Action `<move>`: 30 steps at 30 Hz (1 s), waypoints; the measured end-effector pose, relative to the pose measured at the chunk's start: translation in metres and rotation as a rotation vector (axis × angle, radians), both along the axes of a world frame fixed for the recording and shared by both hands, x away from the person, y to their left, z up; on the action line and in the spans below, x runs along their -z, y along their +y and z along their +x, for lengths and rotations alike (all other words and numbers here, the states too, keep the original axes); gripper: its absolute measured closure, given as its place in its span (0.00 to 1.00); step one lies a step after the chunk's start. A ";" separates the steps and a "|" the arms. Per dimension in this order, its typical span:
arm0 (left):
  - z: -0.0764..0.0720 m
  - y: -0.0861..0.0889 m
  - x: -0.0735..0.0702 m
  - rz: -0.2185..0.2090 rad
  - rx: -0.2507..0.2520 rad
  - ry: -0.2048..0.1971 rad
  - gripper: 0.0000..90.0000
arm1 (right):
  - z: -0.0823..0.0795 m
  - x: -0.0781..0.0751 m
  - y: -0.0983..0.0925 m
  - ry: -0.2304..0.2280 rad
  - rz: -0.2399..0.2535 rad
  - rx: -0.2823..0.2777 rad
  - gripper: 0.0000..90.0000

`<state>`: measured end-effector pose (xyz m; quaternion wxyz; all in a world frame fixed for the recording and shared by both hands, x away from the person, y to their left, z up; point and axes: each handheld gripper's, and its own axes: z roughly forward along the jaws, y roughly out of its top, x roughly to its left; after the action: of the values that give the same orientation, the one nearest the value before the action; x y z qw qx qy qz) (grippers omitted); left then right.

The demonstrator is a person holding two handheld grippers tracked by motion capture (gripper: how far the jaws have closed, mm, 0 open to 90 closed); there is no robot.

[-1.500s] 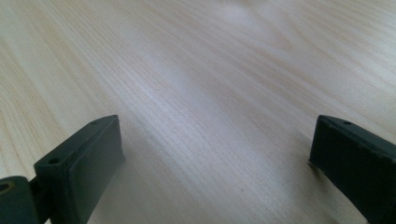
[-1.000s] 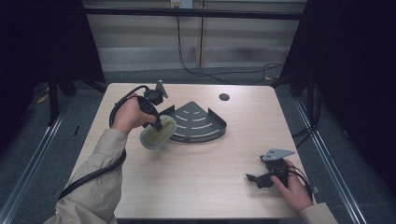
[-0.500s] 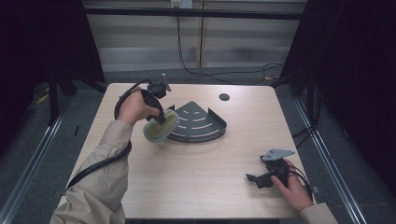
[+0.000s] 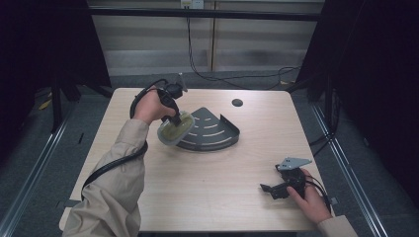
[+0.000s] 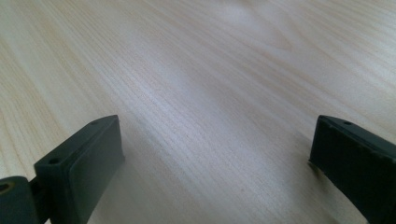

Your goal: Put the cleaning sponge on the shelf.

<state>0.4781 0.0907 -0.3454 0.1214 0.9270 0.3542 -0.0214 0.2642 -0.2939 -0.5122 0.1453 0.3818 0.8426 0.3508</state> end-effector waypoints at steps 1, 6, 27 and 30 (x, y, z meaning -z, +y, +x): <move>0.001 -0.001 0.000 0.000 0.001 -0.003 0.80 | 0.000 0.000 0.000 0.000 0.000 0.000 0.02; 0.006 -0.004 0.001 0.005 0.003 -0.007 0.80 | 0.000 0.000 0.000 0.000 0.000 0.000 0.02; 0.032 -0.017 0.012 0.023 0.020 -0.007 0.80 | 0.000 0.000 0.000 -0.001 0.000 0.000 0.02; 0.037 -0.016 0.015 0.026 0.026 -0.011 0.80 | 0.000 0.000 0.000 -0.001 -0.001 -0.001 0.02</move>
<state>0.5152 0.0744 -0.3599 0.1108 0.9332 0.3417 -0.0134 0.2643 -0.2940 -0.5122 0.1460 0.3812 0.8429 0.3506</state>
